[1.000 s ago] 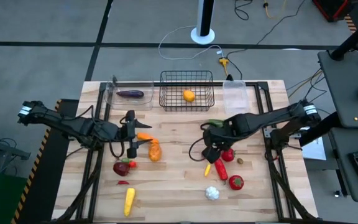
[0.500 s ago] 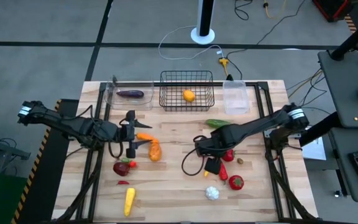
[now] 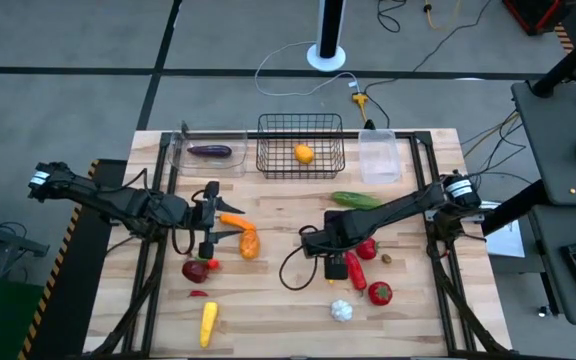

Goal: Sort produce into baskets
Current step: Put the cherry pepper into the white bin

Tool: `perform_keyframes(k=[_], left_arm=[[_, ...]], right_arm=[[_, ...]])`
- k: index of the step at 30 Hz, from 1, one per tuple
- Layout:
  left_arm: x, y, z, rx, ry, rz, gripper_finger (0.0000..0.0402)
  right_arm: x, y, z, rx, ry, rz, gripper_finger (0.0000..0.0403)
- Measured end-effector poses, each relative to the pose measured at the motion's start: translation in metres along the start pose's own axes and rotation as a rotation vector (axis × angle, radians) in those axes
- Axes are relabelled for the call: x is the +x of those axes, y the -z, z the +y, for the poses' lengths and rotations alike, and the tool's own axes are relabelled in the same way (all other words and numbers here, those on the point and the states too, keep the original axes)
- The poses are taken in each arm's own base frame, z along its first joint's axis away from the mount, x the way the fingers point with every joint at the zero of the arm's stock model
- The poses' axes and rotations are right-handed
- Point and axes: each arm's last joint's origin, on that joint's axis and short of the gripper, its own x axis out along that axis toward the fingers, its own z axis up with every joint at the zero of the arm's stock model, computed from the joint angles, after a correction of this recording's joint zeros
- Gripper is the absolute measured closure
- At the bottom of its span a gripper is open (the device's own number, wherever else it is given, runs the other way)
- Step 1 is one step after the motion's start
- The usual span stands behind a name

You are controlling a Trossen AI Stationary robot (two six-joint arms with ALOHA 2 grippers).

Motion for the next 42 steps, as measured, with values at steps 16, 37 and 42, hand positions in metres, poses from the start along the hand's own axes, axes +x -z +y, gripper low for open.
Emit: perform_keyframes(k=[16,37,42], left_arm=[[0.005,0.011,-0.003,-0.075,-0.008,-0.025,0.0199],[0.012,0.014,-0.005,-0.161,-0.012,-0.044,0.0199],[0.014,0.015,-0.005,-0.2,-0.011,-0.036,0.0199]], right_arm=[[0.022,0.001,-0.004,-0.139,0.05,-0.024,0.0152],[0.051,0.017,-0.008,-0.17,0.052,0.003,0.02],[0.058,0.02,-0.008,-0.172,0.043,-0.006,0.023]])
